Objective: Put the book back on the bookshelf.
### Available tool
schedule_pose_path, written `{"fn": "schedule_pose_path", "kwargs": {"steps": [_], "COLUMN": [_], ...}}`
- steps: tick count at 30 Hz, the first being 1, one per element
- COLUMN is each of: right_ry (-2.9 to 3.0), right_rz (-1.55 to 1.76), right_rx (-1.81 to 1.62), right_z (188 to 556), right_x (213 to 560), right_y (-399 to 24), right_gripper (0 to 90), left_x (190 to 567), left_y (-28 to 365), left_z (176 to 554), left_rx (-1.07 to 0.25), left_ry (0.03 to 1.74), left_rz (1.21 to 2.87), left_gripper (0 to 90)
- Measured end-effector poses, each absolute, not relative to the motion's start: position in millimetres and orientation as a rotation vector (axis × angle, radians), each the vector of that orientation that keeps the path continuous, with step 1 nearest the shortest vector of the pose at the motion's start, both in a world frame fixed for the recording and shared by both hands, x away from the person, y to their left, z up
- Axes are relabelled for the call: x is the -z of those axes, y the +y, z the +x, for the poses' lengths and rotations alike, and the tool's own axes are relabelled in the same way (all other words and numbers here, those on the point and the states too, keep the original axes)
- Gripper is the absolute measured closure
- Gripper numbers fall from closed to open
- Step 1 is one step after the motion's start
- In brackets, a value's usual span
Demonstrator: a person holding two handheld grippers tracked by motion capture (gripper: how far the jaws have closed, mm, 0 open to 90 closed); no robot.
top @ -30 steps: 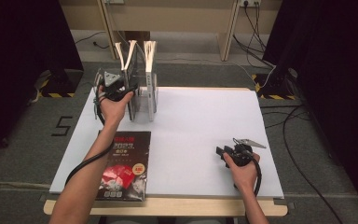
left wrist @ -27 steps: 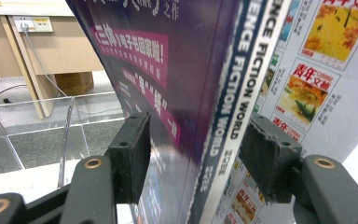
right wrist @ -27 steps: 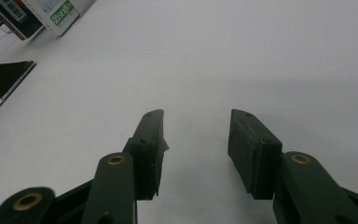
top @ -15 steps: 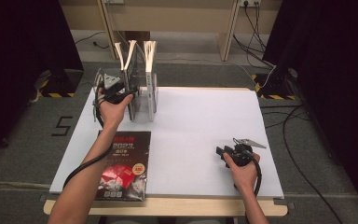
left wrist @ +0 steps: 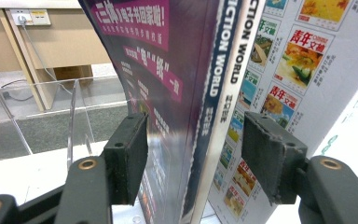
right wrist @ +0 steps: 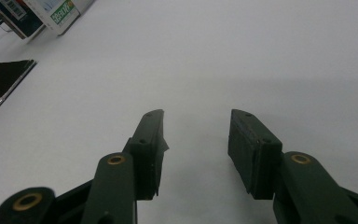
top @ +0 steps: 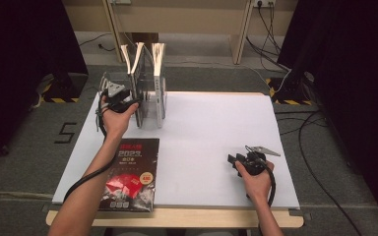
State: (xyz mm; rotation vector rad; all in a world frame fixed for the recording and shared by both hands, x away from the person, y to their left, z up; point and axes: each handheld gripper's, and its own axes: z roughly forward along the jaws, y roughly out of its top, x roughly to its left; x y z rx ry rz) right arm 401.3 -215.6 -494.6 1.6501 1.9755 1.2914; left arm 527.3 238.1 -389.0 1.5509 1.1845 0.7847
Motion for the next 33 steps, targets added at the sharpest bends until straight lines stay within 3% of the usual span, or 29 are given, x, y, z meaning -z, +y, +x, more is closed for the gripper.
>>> {"fn": "schedule_pose_path", "kwargs": {"steps": [22,33], "right_ry": [1.981,1.984], "right_rz": [1.662,1.656], "right_rx": [-1.294,-1.292], "right_z": [401,402], "right_x": [493,494], "right_y": [-211,-211], "right_gripper": [55.8,55.8], "left_x": [406,375], "left_y": [253,244], "left_z": [508,534], "left_rx": [-0.688,-0.744], "left_ry": [1.217,1.170], "left_rz": [1.600,1.569], "left_gripper": [37.7,37.6]}}
